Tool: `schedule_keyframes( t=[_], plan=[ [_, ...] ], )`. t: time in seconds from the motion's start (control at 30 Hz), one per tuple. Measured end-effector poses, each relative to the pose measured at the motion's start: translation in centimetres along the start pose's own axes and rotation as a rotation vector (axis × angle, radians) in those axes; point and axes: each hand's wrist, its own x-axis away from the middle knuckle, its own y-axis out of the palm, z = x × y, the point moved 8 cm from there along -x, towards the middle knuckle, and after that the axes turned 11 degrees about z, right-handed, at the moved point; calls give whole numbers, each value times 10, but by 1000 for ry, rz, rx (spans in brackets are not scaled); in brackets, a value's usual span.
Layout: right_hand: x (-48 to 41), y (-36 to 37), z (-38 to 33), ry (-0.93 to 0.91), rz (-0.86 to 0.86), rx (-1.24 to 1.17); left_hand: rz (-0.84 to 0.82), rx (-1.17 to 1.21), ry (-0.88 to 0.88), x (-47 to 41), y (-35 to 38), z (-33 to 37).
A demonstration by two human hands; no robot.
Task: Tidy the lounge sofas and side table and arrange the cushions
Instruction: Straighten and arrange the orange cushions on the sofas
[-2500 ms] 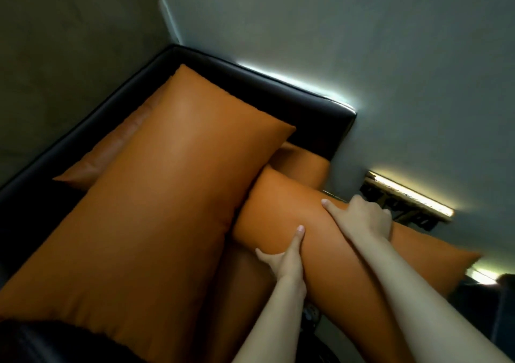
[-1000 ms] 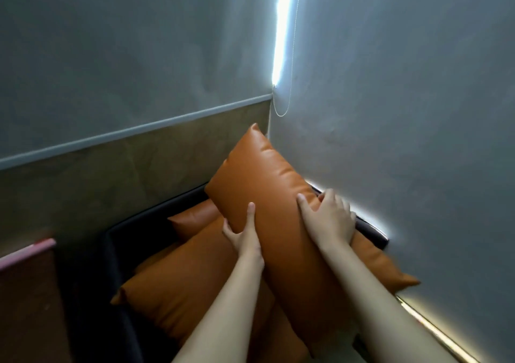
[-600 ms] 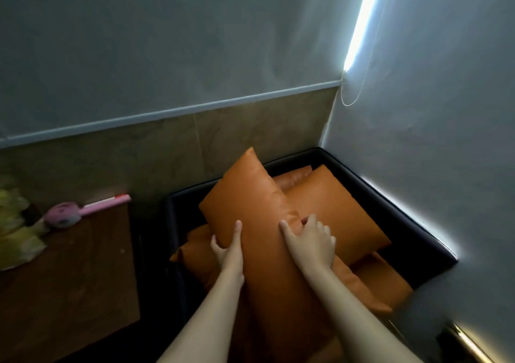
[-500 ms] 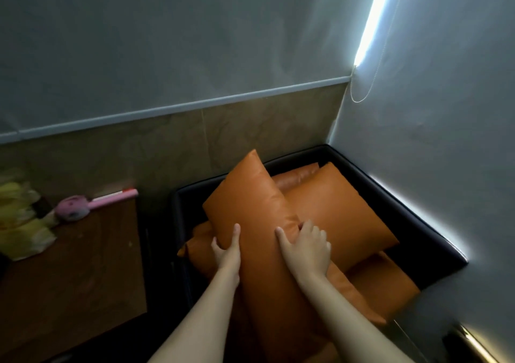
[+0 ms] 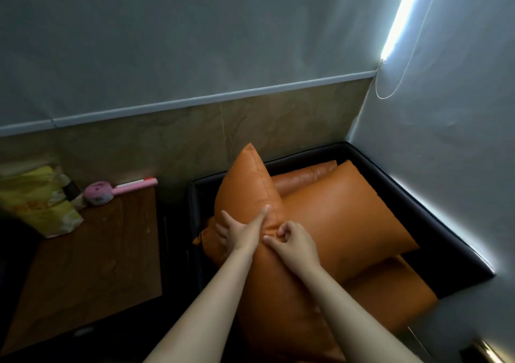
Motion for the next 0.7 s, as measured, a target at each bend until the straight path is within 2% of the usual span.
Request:
schedule_keyframes(
  t=[0.17,0.23,0.3,0.43,0.5,0.57,0.7],
  plan=[
    [7,17,-10,-42,-10,-98,39,-133,26,-8,-17,-6],
    [5,12,-8,-29,69,-196,19,-112,18,-12,-18,-7],
    [-1,10,2,36,105,-197,11,-81,13,-16,-20,-8],
    [3,36,31,317,-172,-241,-36,68,-91,-31,-32,-25],
    [12,51,32,346,-252,-281,-103,132,-156,-38,-38,-36],
    [16,58,27,314,-225,-253,-145,163,-164,-43,-44,-42],
    [15,68,8,264,-179,-252,-99,219,-121,-54,-65,-37]
  ],
)
